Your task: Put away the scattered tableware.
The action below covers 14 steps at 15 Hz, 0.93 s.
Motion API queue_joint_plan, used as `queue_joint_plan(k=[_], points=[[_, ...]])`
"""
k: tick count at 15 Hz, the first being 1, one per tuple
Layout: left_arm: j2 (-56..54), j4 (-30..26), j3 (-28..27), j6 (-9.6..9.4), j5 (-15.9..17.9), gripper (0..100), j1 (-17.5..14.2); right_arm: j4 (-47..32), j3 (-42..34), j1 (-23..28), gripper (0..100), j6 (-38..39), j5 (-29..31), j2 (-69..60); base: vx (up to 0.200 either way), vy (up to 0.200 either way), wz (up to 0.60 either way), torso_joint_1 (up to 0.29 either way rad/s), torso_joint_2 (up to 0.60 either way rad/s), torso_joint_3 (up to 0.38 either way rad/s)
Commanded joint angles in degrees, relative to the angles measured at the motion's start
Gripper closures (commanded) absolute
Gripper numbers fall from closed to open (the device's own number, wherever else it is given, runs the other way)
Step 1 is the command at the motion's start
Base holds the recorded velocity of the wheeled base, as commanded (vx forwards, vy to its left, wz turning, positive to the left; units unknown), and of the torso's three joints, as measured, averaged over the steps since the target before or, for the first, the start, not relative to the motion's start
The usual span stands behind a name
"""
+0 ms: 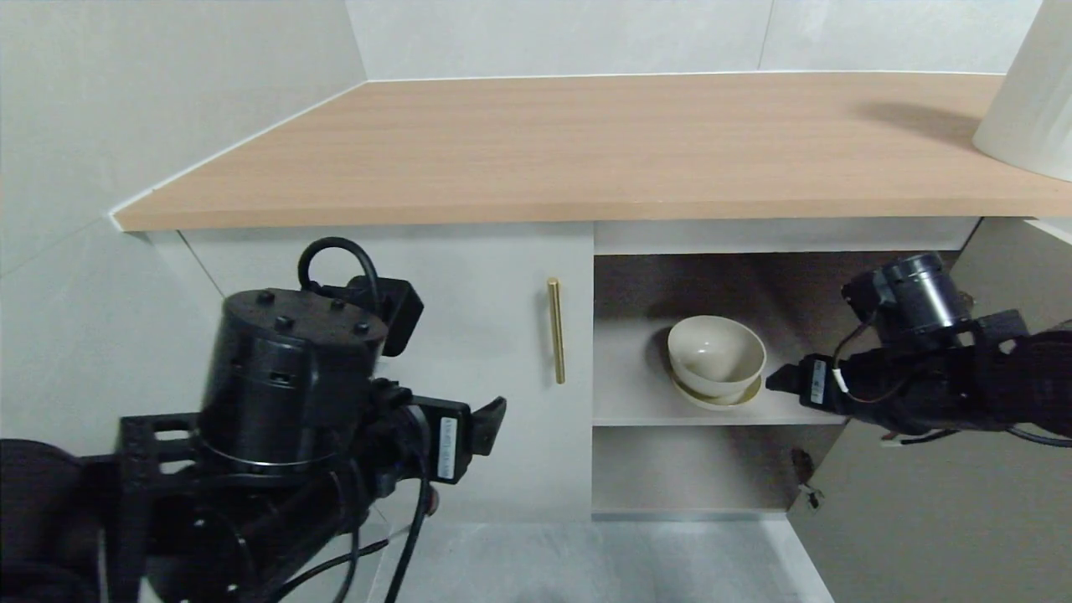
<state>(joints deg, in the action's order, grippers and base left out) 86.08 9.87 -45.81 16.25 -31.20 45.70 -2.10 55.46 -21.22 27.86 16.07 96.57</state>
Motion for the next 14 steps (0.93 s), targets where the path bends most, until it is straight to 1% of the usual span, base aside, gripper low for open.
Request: queue_joint_plan(k=[1, 2, 4, 6, 7, 10, 13, 14], points=[[-9.61, -9.35, -2.62, 1.24, 3.51, 0, -0.79, -11.61, -1.40, -4.70, 0, -4.21, -1.74, -15.98, 0.000, 0.000, 0.00, 0.000, 0.00, 0.000], [-14.97, -16.03, -2.26, 1.68, 11.33, 0, -0.79, -16.62, -1.58, -6.90, 0, -4.30, -1.83, -19.85, 0.000, 0.000, 0.00, 0.000, 0.00, 0.000], [-19.37, -18.84, 0.11, 1.68, 14.85, 0, -1.32, -17.33, -1.75, -7.34, 0, -4.65, -1.83, -21.08, 0.000, 0.000, 0.00, 0.000, 0.00, 0.000], [-19.54, -18.75, 1.34, 1.68, 14.94, 0, -5.45, -17.24, -3.25, -7.34, 0, -5.00, -1.74, -22.22, 0.000, 0.000, 0.00, 0.000, 0.00, 0.000], [-19.63, -18.75, 1.60, 1.77, 14.94, 0, -6.24, -17.06, -4.65, -7.34, 0, -5.09, -2.00, -23.54, 0.000, 0.000, 0.00, 0.000, 0.00, 0.000], [-20.78, -18.66, 2.83, 1.68, 13.71, 0, -6.33, -17.24, -6.76, -9.27, 0, -5.18, -2.09, -27.23, 0.000, 0.000, 0.00, 0.000, 0.00, 0.000], [-20.78, -18.66, 3.54, 1.68, 13.09, 0, -6.24, -17.33, -7.64, -9.45, 0, -5.18, -2.00, -29.16, 0.000, 0.000, 0.00, 0.000, 0.00, 0.000], [-20.60, -18.66, 3.80, 1.77, 13.09, 0, -6.24, -17.41, -7.82, -10.07, 0, -5.36, -2.09, -29.25, -0.200, 0.000, 0.00, 0.002, -0.01, 0.002]])
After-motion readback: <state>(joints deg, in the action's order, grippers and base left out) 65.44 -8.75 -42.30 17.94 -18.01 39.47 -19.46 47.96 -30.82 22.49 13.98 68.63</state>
